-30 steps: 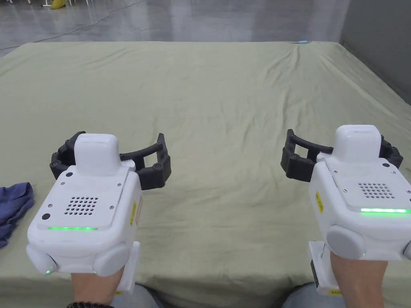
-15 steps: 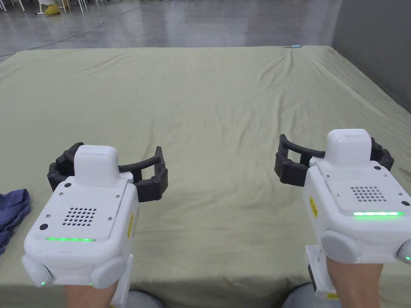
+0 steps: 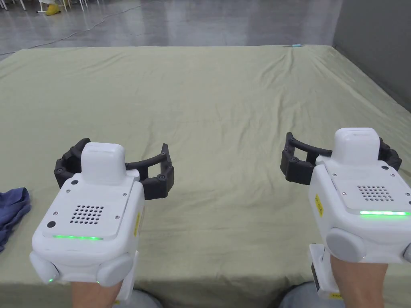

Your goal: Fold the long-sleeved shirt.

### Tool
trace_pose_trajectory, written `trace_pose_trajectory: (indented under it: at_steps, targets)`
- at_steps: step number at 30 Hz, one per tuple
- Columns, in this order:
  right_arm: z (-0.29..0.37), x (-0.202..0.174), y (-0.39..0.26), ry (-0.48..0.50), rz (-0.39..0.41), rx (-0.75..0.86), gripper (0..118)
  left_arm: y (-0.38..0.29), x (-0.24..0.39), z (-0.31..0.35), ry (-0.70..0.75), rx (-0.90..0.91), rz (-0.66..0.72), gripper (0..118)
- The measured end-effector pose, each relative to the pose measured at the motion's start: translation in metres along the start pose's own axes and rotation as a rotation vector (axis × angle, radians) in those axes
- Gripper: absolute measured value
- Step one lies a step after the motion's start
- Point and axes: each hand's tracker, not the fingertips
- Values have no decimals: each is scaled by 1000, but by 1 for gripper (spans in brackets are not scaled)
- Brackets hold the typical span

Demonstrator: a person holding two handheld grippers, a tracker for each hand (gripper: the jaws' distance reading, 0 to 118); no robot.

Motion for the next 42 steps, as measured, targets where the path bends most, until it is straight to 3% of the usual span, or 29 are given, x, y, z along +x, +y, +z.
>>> trace_pose_trajectory:
  at_steps: [28, 42]
  targets:
    - [3, -9, 10, 9, 57, 24, 114, 10, 1, 1, -26, 16, -7, 117]
    - [3, -7, 11, 11, 43, 27, 113, 9, 2, 1, -30, 10, -20, 117]
